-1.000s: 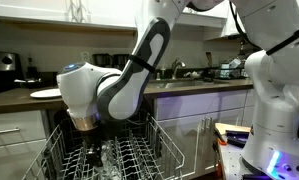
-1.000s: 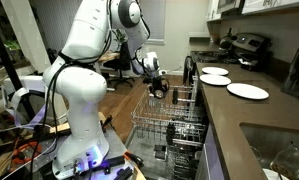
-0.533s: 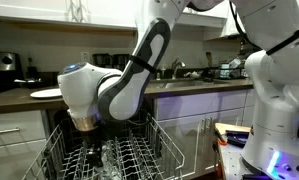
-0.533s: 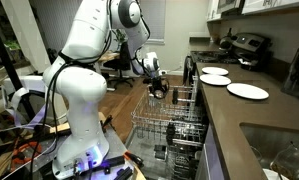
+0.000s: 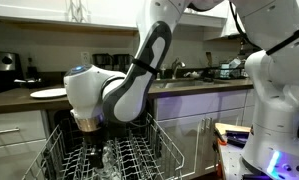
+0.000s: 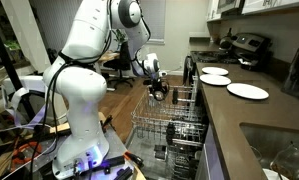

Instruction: Move the glass to the second row in the dishwasher

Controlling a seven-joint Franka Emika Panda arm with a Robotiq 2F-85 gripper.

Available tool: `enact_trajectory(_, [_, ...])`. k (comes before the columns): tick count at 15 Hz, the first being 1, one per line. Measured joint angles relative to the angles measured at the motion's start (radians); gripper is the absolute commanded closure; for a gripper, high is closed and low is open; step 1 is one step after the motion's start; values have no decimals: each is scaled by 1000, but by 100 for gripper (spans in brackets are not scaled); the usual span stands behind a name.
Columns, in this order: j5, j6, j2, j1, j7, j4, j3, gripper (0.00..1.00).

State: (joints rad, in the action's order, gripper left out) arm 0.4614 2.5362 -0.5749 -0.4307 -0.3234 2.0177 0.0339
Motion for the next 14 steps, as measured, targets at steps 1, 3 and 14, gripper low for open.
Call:
enact_trajectory(1, [0, 15, 0, 3, 0, 7, 1, 37])
enact_trajectory(3, [-1, 41, 0, 11, 0, 20, 1, 37])
enact_trajectory(14, [-76, 92, 1, 74, 35, 45, -32, 37])
